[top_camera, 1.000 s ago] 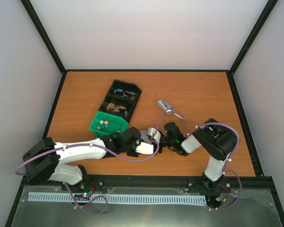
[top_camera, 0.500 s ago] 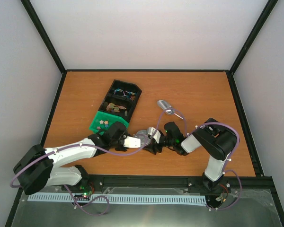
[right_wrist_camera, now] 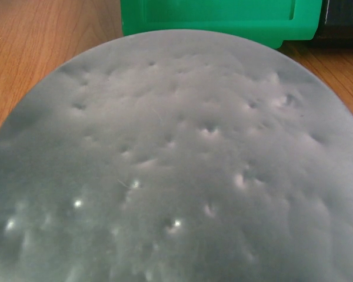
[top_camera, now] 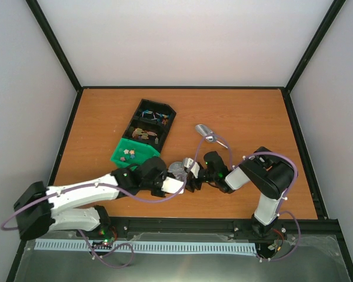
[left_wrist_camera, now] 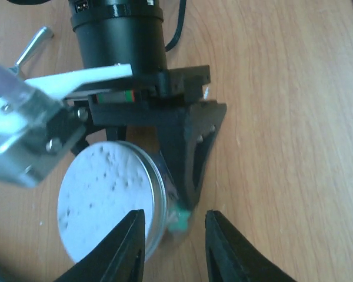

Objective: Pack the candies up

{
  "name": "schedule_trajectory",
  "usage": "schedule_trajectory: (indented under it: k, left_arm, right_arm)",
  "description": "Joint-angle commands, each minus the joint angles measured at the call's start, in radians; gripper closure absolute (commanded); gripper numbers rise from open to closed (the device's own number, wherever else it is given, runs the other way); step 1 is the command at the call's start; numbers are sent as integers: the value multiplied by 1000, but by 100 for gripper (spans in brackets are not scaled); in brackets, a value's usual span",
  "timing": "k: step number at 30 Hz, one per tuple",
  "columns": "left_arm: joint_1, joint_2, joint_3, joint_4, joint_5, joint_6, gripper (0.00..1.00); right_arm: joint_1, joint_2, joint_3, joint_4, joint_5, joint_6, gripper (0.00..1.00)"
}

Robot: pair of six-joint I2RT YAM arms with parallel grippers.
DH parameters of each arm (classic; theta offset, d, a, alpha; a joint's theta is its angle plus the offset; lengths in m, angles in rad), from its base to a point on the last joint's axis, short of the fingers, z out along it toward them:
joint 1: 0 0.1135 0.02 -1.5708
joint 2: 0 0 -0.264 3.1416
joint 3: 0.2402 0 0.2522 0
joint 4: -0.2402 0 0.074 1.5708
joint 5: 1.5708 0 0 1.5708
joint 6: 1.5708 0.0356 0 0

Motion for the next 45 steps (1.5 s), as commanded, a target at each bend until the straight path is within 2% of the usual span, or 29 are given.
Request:
schedule_trajectory:
  k: [1, 4, 8, 12, 17, 26, 29, 34, 38, 45]
  left_arm:
    - [-22, 159, 107, 60, -36, -133, 69]
    - [-22, 245, 143, 100, -38, -148, 69]
    - [-16, 281, 134, 108, -90, -133, 74]
    - [49, 262, 82, 100, -102, -114, 78]
    - [144, 228, -5, 122, -114, -3, 83]
    - [260, 186, -61, 118, -90, 118, 84]
    - [290, 164, -43, 94, -66, 116, 84]
    - [258, 50, 17, -15, 71, 69, 78]
    - [166, 0, 3, 7, 66, 44, 68]
    - [59, 162, 71, 109, 6, -56, 67]
  right_arm:
    - [11, 28, -7, -35, -4, 13, 71]
    - [12, 23, -8, -39, -2, 11, 71]
    - [12, 17, -13, -39, -4, 7, 71]
    - [12, 13, -15, -38, -8, 4, 71]
    - [12, 14, -14, -38, -17, 5, 71]
    - [12, 15, -13, -41, -19, 5, 72]
    - [12, 16, -12, -39, -15, 6, 72]
    - [11, 18, -10, -41, -12, 11, 72]
    - [12, 25, -7, -39, -15, 15, 72]
    - [12, 29, -5, -42, -12, 16, 72]
